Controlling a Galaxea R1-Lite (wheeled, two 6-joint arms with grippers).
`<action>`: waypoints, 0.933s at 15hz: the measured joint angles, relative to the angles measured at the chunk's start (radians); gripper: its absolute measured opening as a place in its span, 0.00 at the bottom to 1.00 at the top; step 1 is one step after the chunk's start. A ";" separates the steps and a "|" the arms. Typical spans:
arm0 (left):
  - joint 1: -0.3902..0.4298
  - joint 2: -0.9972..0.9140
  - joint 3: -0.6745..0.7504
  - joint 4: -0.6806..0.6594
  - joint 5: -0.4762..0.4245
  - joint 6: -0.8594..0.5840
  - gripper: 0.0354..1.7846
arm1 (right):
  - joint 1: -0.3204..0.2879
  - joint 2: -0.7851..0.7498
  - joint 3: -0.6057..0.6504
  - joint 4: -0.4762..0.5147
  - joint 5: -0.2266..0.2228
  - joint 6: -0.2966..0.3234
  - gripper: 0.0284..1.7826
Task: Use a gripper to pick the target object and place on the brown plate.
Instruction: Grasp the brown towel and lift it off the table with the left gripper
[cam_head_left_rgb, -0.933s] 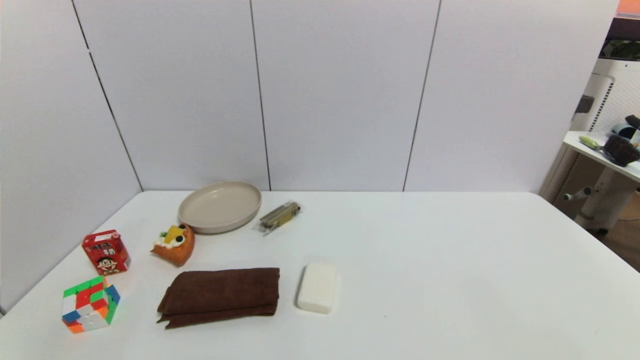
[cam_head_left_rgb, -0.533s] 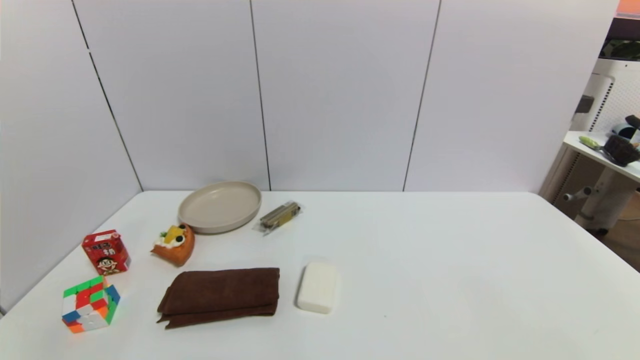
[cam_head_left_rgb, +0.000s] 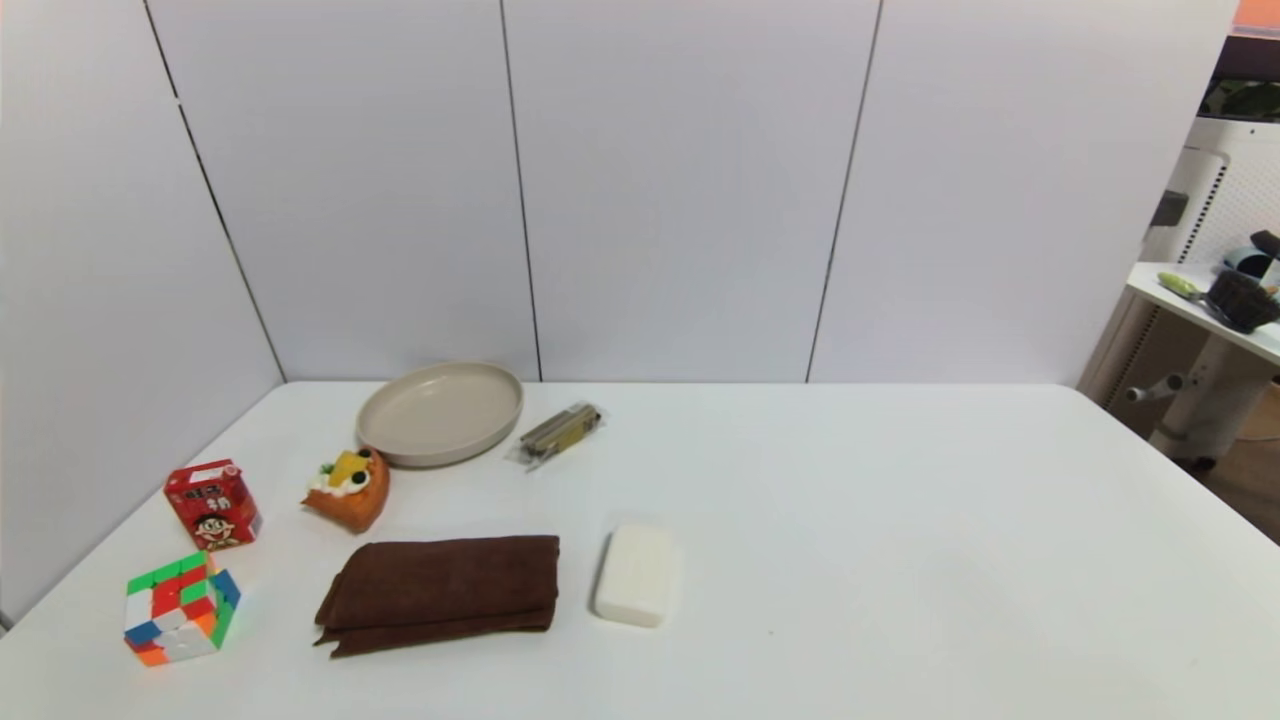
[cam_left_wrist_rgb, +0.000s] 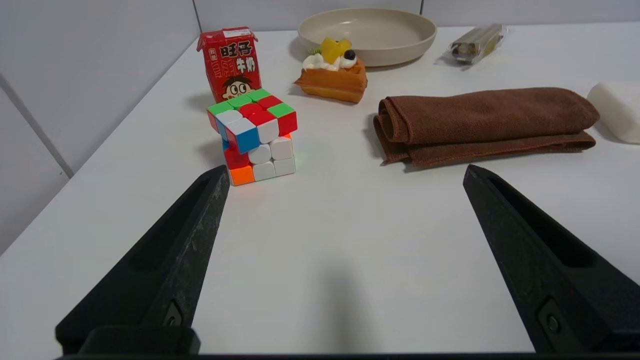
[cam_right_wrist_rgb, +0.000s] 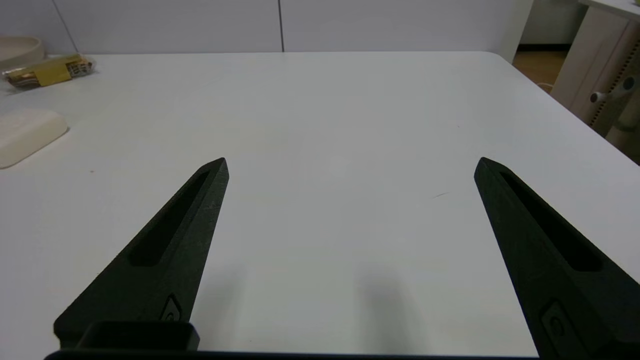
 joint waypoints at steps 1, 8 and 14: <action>-0.003 0.064 -0.034 -0.001 -0.001 0.026 0.94 | 0.000 0.000 0.000 0.000 -0.001 0.000 0.95; -0.052 0.732 -0.477 0.033 -0.146 0.479 0.94 | 0.000 0.000 0.000 0.000 0.000 0.000 0.95; -0.157 1.268 -1.035 0.477 -0.365 1.001 0.94 | 0.000 0.000 0.000 0.000 0.000 0.000 0.95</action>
